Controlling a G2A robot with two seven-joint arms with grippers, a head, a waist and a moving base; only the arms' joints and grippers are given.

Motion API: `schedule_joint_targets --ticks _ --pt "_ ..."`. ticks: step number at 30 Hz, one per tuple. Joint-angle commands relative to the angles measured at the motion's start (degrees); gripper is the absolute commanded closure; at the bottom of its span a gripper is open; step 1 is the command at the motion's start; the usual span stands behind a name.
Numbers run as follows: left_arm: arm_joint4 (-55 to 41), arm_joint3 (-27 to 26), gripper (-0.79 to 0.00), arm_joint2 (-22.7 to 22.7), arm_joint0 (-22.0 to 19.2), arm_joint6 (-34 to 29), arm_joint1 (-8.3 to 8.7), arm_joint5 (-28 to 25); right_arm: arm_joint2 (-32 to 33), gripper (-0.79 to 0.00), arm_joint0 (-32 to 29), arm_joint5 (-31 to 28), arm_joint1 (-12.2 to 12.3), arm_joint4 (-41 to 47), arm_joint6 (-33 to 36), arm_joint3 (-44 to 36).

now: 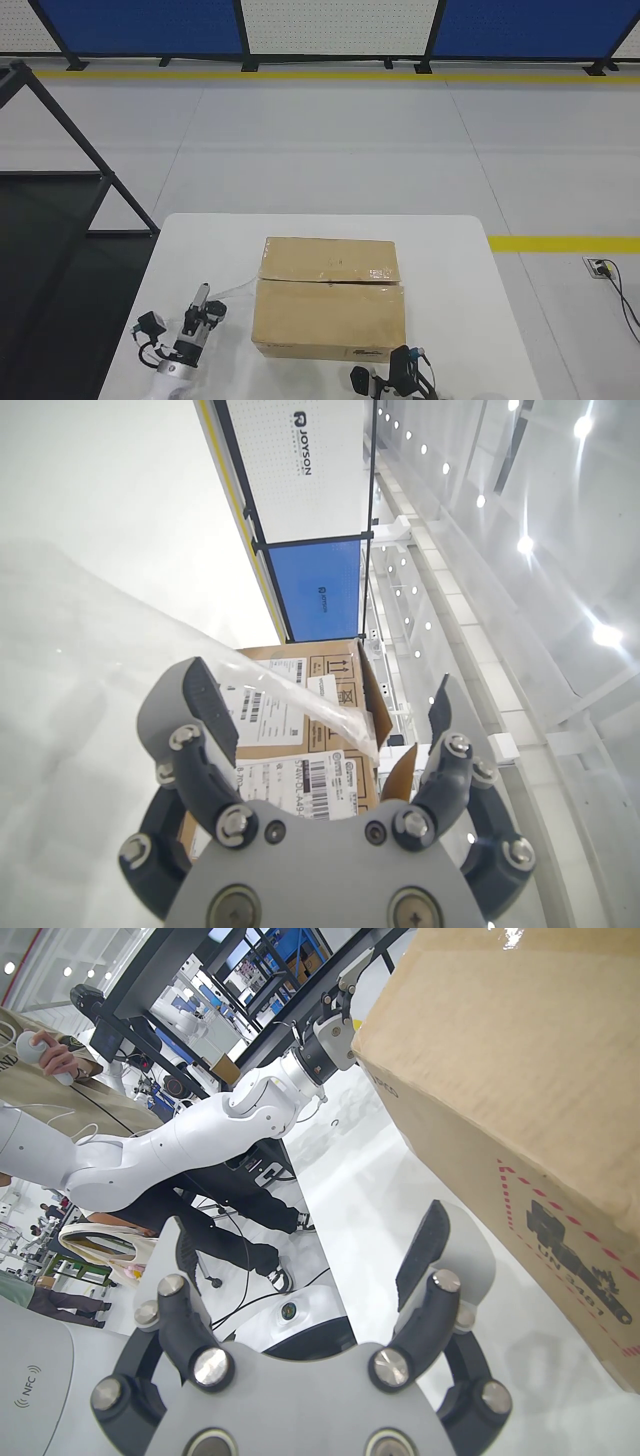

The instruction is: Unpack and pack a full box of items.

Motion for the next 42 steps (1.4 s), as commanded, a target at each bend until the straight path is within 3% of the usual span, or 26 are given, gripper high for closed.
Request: schedule_joint_targets --ticks 1,11,18,23,32,37,42 --pt "0.13 -0.12 -0.785 0.21 0.14 -0.34 -0.04 0.44 0.00 -0.785 0.00 0.00 0.00 0.00 0.00 0.00" --pt "-2.89 2.87 -0.785 0.53 -2.36 -5.71 -0.02 7.03 0.00 -0.785 0.00 0.00 0.00 0.00 0.00 0.00" --pt "-4.10 4.94 -0.785 -0.23 -4.07 -5.46 -0.10 6.50 0.00 -0.785 0.00 0.00 0.00 0.00 0.00 0.00" --pt "-2.71 4.06 -0.785 -1.10 -2.75 -7.77 0.22 5.71 0.00 -0.785 0.00 0.00 0.00 0.00 0.00 0.00" --pt "4.89 -1.13 -0.785 -2.28 2.91 -9.90 0.94 1.62 0.62 -0.785 1.55 -1.30 0.35 0.70 3.01 -1.20" --pt "5.91 -4.55 -0.785 -3.70 6.01 -14.57 1.50 -4.39 4.53 -0.785 3.72 -4.25 1.52 9.38 10.65 -0.30" --pt "2.54 -8.62 -0.785 -6.70 8.44 -20.69 2.25 -9.56 9.88 -0.785 4.95 -4.46 2.64 20.14 13.65 1.22"
